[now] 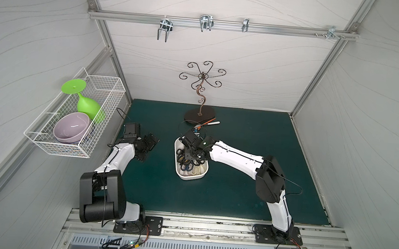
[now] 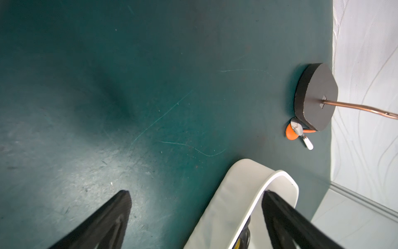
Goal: Take the scissors out of the storage box
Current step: Pick up the scissors from the storage box.
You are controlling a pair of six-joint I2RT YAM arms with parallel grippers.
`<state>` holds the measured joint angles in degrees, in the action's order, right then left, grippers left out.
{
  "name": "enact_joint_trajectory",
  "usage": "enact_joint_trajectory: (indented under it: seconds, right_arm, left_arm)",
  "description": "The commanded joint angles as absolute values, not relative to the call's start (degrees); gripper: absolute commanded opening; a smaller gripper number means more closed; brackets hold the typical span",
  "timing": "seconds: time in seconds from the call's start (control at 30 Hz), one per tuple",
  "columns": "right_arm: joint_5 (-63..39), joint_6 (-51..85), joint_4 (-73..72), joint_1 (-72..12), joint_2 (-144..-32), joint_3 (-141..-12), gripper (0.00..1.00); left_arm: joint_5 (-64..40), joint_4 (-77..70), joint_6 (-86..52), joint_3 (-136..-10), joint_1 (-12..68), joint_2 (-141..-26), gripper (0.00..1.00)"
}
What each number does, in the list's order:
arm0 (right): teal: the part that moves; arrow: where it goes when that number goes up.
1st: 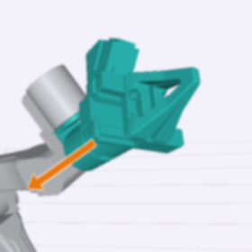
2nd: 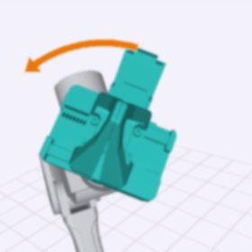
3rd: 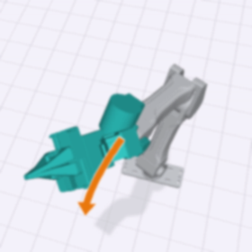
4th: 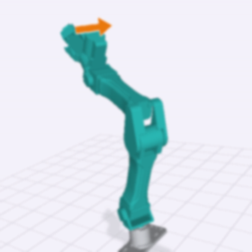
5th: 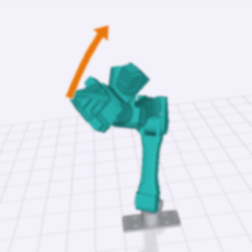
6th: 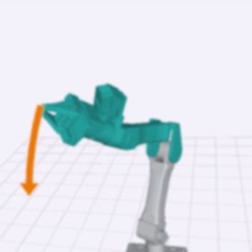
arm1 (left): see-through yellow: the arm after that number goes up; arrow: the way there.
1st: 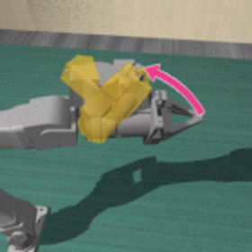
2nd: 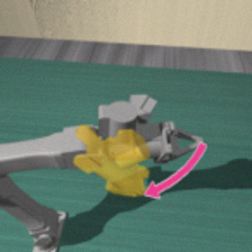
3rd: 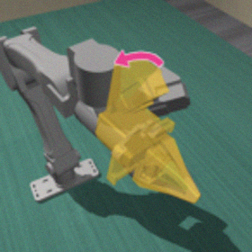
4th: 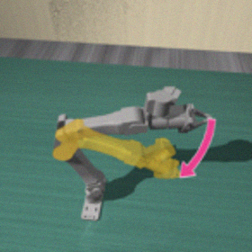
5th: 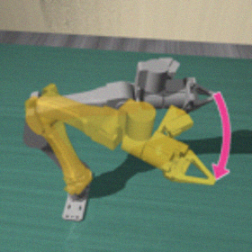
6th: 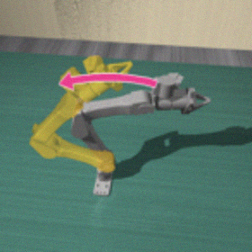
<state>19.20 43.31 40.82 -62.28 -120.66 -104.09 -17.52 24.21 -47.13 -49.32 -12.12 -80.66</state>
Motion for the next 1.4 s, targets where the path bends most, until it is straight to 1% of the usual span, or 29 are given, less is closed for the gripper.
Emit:
enact_joint_trajectory:
  seconds: [0.0,0.23,0.93,1.0,1.1,1.2,1.37]
  right_arm:
    - [20.40,45.04,44.48,-63.37,-121.68,-105.11,0.34]
    - [17.66,45.74,45.53,-63.97,-124.44,-107.43,0.34]
    - [17.23,46.22,46.57,-63.37,-127.42,-107.95,0.33]
    - [16.89,46.58,46.48,-63.12,-127.44,-107.72,0.32]
    - [16.18,47.25,46.93,-62.52,-127.57,-107.35,0.26]
    - [16.26,47.68,46.24,-62.14,-126.85,-105.82,0.24]
    - [15.32,48.33,45.73,-61.37,-126.82,-104.85,0.23]
  left_arm:
    - [-19.70,22.07,-48.74,-49.34,-13.14,-81.22,0.99]
    - [-19.60,22.41,-48.55,-49.48,-13.23,-81.39,0.98]
    - [-20.13,22.30,-48.60,-49.22,-13.34,-80.95,0.98]
    - [-20.21,22.25,-48.64,-49.13,-13.39,-80.87,0.98]
    - [-20.10,22.29,-48.61,-49.15,-13.39,-80.77,0.98]
    - [-20.12,22.33,-48.53,-49.13,-13.44,-80.60,0.98]
    - [-20.13,22.32,-48.67,-49.07,-13.53,-80.68,0.98]
